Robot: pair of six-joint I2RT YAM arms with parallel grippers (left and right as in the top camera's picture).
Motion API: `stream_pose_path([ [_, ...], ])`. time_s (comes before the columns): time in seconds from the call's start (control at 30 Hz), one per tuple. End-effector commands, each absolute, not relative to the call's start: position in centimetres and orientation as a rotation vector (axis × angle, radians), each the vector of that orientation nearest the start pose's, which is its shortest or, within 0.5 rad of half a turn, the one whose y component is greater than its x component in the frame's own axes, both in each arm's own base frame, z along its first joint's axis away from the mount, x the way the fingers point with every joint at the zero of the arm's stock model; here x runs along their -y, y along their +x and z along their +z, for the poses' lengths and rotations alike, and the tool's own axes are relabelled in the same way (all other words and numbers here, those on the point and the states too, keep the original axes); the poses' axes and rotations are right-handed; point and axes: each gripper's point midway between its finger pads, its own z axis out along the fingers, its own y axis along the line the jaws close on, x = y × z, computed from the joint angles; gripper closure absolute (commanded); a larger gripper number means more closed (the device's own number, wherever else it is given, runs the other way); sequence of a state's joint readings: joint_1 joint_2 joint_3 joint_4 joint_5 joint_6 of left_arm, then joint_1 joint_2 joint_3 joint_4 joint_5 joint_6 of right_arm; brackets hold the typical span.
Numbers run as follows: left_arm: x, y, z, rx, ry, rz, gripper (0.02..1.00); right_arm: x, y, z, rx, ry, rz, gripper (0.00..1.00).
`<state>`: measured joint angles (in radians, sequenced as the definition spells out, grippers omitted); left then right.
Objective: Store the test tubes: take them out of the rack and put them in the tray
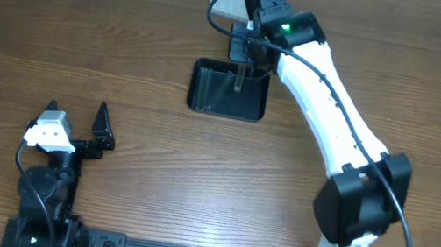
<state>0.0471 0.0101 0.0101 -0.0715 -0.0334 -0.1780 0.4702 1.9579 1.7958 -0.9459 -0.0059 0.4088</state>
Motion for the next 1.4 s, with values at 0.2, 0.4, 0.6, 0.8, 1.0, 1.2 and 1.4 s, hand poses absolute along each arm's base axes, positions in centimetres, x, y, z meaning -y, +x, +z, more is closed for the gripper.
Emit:
stream_pose_path([
  [0.2,-1.9,24.5,15.8,-1.624,-0.223,-0.074,0.020,-20.0,42.5,10.5,-2.828,0.124,0.116,0.978],
  [0.4,-1.9,24.5,15.8,-1.624,-0.223,-0.074,0.018,-18.7,42.8,8.7,-2.845,0.223,0.024,0.978],
  [0.6,-1.9,24.5,15.8,-1.624,-0.223,-0.074,0.020,-18.3,42.5,6.3,-2.897,0.247,-0.021,0.987],
  [0.8,-1.9,24.5,15.8,-1.624,-0.223,-0.074,0.023,-18.4,42.9,5.1,-2.902,0.256,-0.026,0.985],
  [1.0,-1.9,24.5,15.8,-1.624,-0.223,-0.074,0.020,-18.5,42.9,4.0,-2.916,0.265,-0.037,0.972],
  [1.2,-1.9,24.5,15.8,-1.624,-0.223,-0.074,0.020,-18.5,43.0,3.3,-2.919,0.275,-0.040,0.943],
  [1.4,-1.9,24.5,15.8,-1.624,-0.223,-0.074,0.020,-18.5,43.2,2.8,-2.919,0.279,-0.042,0.930],
])
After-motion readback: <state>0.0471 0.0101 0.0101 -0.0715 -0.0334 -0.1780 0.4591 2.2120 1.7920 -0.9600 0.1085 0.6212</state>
